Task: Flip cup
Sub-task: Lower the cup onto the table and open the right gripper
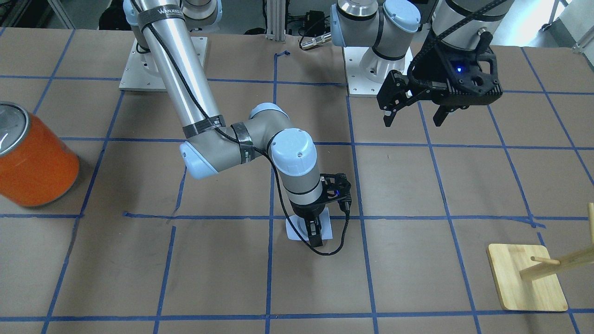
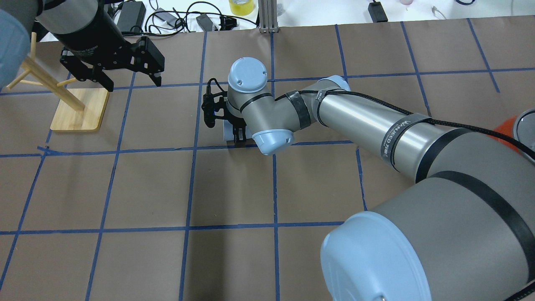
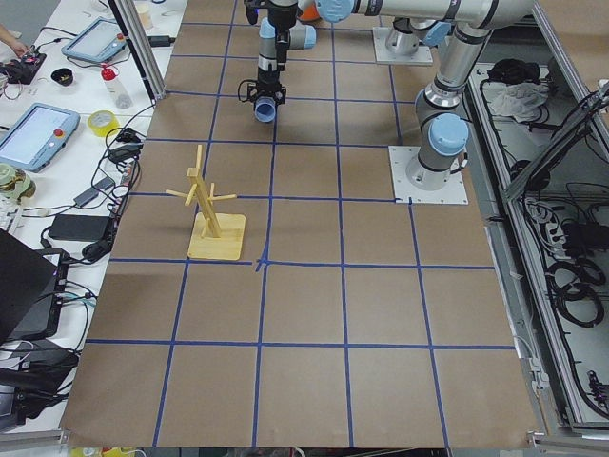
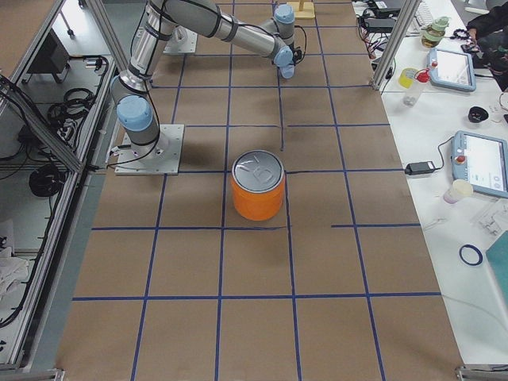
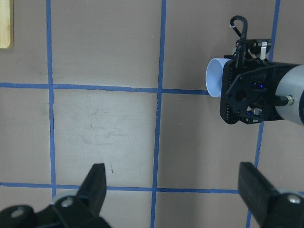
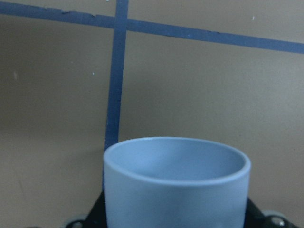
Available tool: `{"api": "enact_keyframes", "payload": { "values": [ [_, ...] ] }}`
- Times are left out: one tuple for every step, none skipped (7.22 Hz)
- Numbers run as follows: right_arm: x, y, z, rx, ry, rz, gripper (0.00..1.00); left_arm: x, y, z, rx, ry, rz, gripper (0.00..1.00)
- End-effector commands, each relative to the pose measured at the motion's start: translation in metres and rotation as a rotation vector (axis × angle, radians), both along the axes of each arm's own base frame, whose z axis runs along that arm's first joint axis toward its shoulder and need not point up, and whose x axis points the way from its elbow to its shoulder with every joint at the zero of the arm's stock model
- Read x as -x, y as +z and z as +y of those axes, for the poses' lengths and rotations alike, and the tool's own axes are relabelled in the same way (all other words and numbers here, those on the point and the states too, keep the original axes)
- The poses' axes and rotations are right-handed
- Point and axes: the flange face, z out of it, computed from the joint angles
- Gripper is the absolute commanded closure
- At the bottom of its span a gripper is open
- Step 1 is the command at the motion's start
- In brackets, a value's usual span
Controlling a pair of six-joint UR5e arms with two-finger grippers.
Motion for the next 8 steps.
{"api": "enact_keyframes", "payload": {
  "values": [
    [-0.001, -0.002, 0.0, -0.002, 0.002, -0.003, 0.28, 0.0, -0.001, 0.0, -0.001, 0.0, 0.0, 0.0],
    [-0.001, 0.001, -0.001, 0.004, 0.001, -0.008, 0.1, 0.0, -0.001, 0.0, -0.001, 0.0, 0.0, 0.0],
    [-0.001, 0.002, -0.001, 0.005, 0.0, -0.009, 0.0, 0.0, -0.001, 0.0, -0.001, 0.0, 0.0, 0.0],
    [-0.001, 0.003, -0.001, 0.006, -0.005, -0.01, 0.0, 0.0, -0.001, 0.0, -0.001, 0.0, 0.0, 0.0],
    [0.0, 0.011, -0.001, 0.012, -0.013, -0.015, 0.0, 0.0, -0.001, 0.0, -0.001, -0.001, 0.0, 0.0],
    [0.001, 0.032, 0.001, 0.017, -0.081, -0.036, 0.0, -0.001, 0.0, 0.001, -0.002, 0.001, 0.007, 0.0],
    [0.005, 0.052, 0.005, 0.014, -0.189, -0.059, 0.0, -0.001, 0.0, 0.002, -0.008, 0.002, 0.016, 0.0],
    [0.009, 0.083, 0.011, 0.044, -0.241, -0.078, 0.0, -0.003, 0.0, 0.001, -0.01, 0.005, 0.02, 0.0]
  ]
}}
